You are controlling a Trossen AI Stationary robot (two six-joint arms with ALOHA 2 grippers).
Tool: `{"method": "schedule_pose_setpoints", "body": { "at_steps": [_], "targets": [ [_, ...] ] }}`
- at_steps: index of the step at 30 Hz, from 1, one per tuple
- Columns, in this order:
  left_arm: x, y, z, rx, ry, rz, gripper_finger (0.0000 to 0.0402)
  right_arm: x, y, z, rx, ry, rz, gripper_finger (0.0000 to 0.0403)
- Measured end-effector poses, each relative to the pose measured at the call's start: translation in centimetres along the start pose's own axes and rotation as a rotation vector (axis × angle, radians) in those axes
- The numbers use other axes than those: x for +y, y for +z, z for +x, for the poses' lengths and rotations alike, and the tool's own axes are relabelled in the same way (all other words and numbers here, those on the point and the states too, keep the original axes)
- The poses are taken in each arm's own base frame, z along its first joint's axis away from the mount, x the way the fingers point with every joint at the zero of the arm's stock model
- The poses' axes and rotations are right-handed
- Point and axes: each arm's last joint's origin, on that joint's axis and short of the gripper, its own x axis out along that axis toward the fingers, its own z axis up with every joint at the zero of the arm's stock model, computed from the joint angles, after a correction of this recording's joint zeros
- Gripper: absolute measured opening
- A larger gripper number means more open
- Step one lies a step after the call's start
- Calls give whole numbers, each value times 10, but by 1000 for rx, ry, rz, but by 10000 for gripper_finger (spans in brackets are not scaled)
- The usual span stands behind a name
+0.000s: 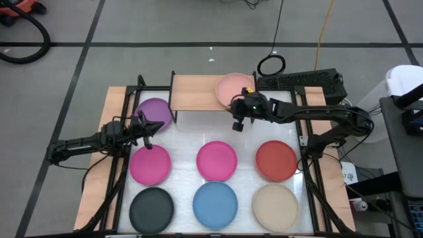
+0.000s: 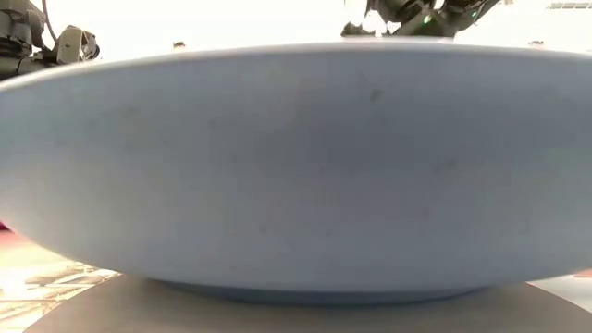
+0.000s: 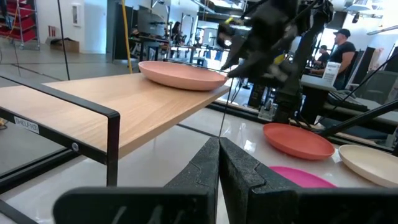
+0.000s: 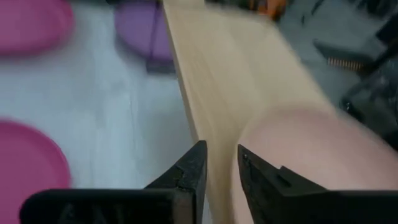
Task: Place and stack plates onto a shelf
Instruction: Stack the purple plate on top of the light pink plate
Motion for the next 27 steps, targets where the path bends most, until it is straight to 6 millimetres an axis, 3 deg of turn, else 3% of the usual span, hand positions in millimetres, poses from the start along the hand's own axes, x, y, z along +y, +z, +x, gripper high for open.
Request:
{"method": "schedule_pose_setpoints", "body": {
  "at_steps": [7, 10, 13, 18, 27],
  "targets": [
    [0, 0, 0, 0, 0, 0, 15, 21, 43, -71, -320, 108, 65, 86],
    [0, 0, 0, 0, 0, 0, 15, 31, 47, -102, -410, 163, 61, 84],
    [0, 0, 0, -1, 0, 0, 15, 43, 41, -120, -452, 225, 48, 84],
    [0, 0, 0, 0, 0, 0, 15, 62, 21, -126, -530, 291, 66, 84],
    [0, 0, 0, 0, 0, 0, 15, 89, -29, -110, -514, 379, 138, 84]
  ]
}}
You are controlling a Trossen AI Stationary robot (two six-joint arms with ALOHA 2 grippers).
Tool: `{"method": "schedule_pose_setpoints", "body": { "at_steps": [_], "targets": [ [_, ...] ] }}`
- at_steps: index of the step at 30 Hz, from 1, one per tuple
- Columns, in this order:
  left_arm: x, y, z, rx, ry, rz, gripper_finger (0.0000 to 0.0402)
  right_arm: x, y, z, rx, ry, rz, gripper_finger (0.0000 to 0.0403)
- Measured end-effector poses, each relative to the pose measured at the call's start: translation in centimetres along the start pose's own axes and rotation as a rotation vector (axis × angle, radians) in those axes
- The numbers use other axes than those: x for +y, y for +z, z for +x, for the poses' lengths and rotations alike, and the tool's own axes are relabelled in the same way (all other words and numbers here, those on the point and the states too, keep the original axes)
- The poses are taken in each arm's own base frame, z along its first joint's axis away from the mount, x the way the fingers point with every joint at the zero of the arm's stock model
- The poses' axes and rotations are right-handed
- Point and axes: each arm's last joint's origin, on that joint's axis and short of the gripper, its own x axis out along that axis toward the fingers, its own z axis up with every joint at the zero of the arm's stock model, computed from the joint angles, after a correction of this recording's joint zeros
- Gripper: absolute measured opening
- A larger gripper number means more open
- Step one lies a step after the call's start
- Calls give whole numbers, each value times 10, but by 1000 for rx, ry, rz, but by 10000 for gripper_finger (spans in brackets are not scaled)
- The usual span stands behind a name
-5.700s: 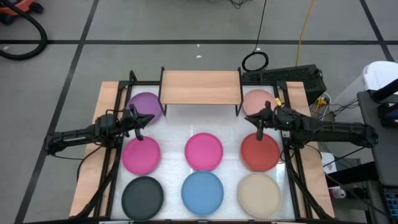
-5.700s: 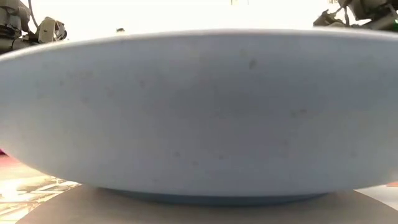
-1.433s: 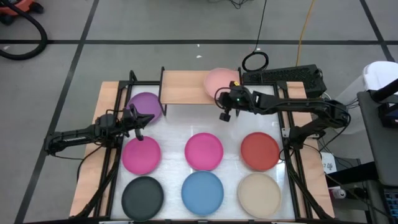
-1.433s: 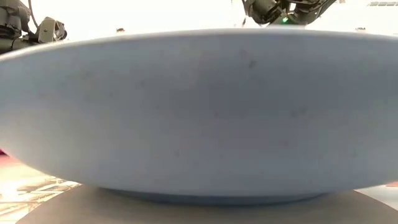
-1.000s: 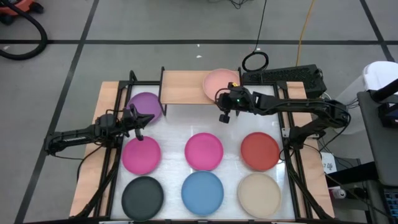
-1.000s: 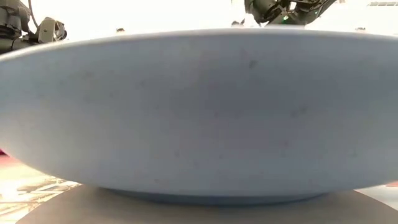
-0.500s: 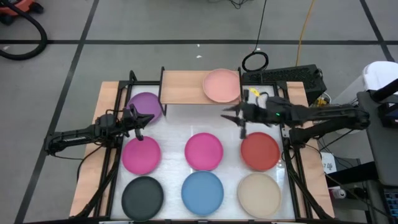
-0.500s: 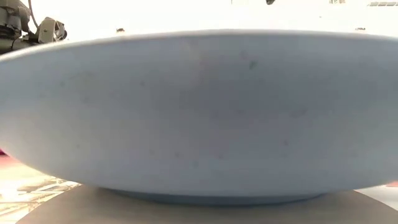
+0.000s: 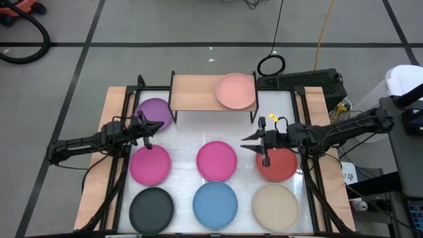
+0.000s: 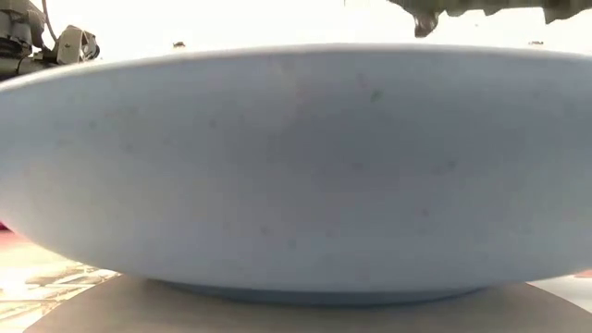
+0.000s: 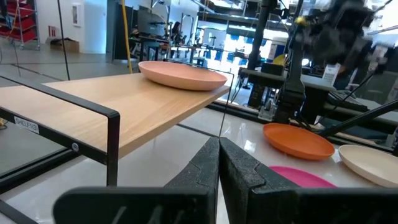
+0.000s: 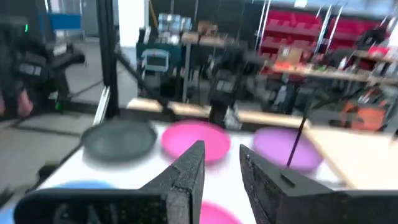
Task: Place and stack plates onto a shelf
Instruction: Stack the purple plate on top of the light pink plate
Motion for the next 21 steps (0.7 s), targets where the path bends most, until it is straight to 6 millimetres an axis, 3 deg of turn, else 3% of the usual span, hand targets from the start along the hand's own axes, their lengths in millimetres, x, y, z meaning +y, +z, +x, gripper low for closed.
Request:
{"method": "schedule_pose_setpoints", "body": {
  "at_steps": [4, 9, 17, 21],
  "targets": [
    [0, 1, 0, -14, -2, -6, 15, 2, -29, -5, 56, -14, 7, 84],
    [-2, 11, -1, -108, -17, -32, 15, 1, -47, -10, 43, -48, 31, 84],
    [-3, 24, -3, -250, -51, -135, 15, 0, -41, -16, -107, -64, -58, 84],
    [-3, 30, -4, -286, -44, -90, 15, 0, -38, -18, -121, -68, -90, 84]
  ]
}}
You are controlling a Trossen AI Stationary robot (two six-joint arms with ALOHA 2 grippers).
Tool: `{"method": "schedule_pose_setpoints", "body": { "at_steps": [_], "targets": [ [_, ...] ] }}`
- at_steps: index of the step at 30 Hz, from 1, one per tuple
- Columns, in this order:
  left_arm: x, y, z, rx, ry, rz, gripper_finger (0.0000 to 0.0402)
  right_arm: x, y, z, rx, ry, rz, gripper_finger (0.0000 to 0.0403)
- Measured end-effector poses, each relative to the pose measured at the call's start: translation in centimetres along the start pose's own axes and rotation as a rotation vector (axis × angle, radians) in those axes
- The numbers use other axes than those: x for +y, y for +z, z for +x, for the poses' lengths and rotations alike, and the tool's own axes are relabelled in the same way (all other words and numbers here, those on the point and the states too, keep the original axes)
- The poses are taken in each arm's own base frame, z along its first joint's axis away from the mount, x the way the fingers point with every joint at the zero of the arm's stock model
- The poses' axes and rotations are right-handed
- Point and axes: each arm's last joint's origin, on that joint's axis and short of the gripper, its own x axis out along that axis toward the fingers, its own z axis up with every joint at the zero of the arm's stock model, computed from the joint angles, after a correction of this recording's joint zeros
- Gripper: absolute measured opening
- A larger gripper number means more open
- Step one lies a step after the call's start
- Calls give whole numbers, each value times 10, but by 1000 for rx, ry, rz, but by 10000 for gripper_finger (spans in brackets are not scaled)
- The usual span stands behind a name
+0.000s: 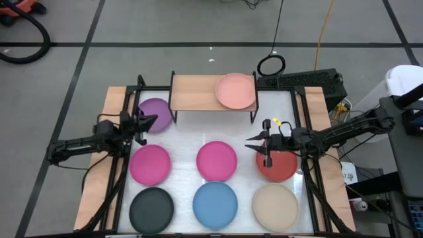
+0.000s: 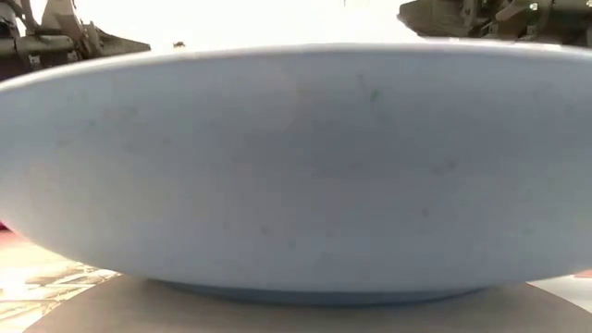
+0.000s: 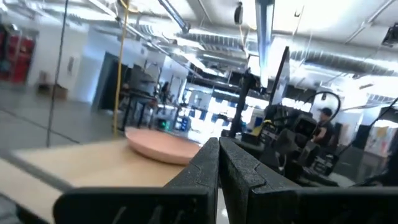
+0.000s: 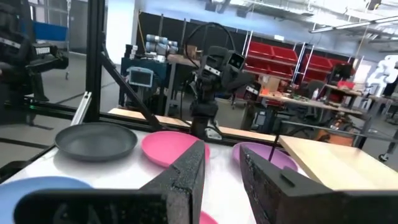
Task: Place and stack plates onto a shelf
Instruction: Stack the purple plate on top of the light pink plate
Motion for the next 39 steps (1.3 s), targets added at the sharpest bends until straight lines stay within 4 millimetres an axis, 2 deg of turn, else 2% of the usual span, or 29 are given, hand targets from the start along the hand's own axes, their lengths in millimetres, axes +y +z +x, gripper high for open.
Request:
{"method": "schedule_pose_setpoints", "body": {
  "at_steps": [4, 9, 14, 17, 20, 25, 29, 35, 39],
  "targets": [
    [-5, 19, 5, 97, 17, 114, 15, 0, -2, 0, 24, 4, -8, 84],
    [-8, 27, 19, 457, 98, 219, 15, 0, -4, 0, 40, -3, -10, 84],
    [-6, 3, 36, 907, 232, 218, 15, -2, -5, -1, 67, -92, -12, 84],
    [-2, -20, 47, 1069, 293, 262, 20, -2, -6, -1, 75, -93, -34, 84],
    [2, -41, 54, 1208, 333, 283, 42, -2, -7, -1, 86, -92, -43, 84],
    [11, -66, 58, 1360, 458, 298, 104, -2, -9, -1, 110, -88, -62, 84],
    [16, -77, 57, 1422, 512, 335, 153, -2, -10, -1, 123, -85, -65, 84],
    [15, -79, 59, 1417, 529, 345, 203, -1, -12, -1, 146, -83, -71, 84],
    [6, -69, 73, 1390, 461, 376, 213, -3, -13, -1, 161, -126, -76, 84]
  ]
}}
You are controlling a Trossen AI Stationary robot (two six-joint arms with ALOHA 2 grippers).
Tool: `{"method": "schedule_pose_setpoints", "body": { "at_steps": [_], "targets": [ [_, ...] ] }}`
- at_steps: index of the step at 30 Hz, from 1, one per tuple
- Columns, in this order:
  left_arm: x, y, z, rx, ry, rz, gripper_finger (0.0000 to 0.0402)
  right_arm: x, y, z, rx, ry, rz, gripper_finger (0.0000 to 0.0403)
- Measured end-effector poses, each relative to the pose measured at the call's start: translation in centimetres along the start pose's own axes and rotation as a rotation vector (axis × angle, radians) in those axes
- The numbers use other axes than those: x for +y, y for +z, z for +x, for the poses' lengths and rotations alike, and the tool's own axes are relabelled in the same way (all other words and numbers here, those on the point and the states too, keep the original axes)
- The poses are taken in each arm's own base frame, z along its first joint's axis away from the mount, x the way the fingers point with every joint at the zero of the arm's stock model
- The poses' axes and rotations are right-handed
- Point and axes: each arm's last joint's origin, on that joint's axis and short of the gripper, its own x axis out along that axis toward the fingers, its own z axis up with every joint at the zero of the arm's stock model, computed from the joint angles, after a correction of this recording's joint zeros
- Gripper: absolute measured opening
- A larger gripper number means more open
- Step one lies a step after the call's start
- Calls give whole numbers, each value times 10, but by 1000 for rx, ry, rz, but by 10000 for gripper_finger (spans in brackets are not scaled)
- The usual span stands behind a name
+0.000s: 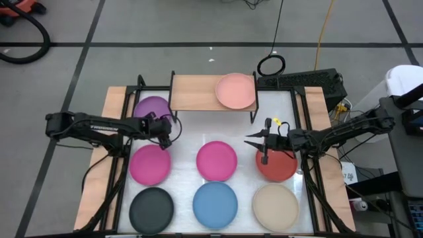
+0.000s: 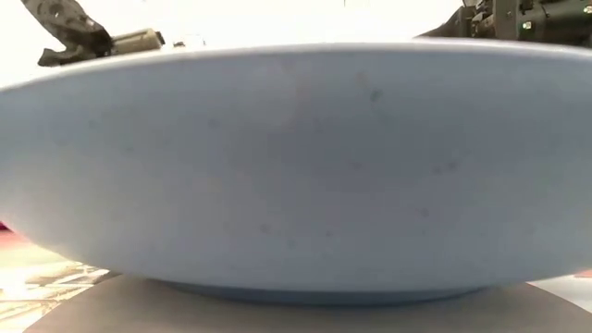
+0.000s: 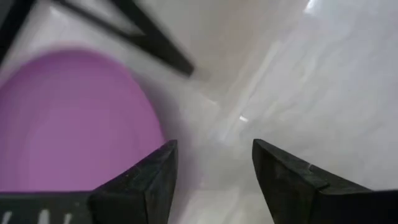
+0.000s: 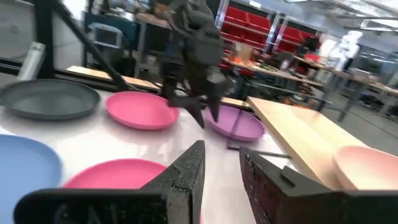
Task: Place and stack plates onto a shelf
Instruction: Stack the purple plate on top of the light pink plate
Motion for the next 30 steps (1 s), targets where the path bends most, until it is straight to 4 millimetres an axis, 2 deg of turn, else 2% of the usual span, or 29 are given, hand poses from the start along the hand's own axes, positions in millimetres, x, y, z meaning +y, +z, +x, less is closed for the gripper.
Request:
{"method": "schedule_pose_setpoints", "body": {
  "at_steps": [4, 8, 18, 21, 23, 25, 30],
  "targets": [
    [3, 8, -12, 33, 80, 45, 214, 0, -1, 0, 7, -4, -2, 84],
    [7, 4, -10, 79, 129, 18, 214, 0, -1, 0, 8, -3, 0, 84],
    [13, -15, 29, 241, 187, -74, 214, 0, -1, 0, 13, 0, 13, 84],
    [15, -15, 37, 258, 231, -90, 209, 0, -1, 0, 12, 0, 23, 84],
    [15, -15, 40, 263, 247, -91, 191, 0, -1, 0, 11, 0, 26, 84],
    [15, -14, 41, 251, 248, -99, 156, 0, -1, 0, 11, -1, 26, 84],
    [16, -11, 37, 228, 253, -152, 32, 0, 0, 0, 3, -2, 57, 84]
  ]
}}
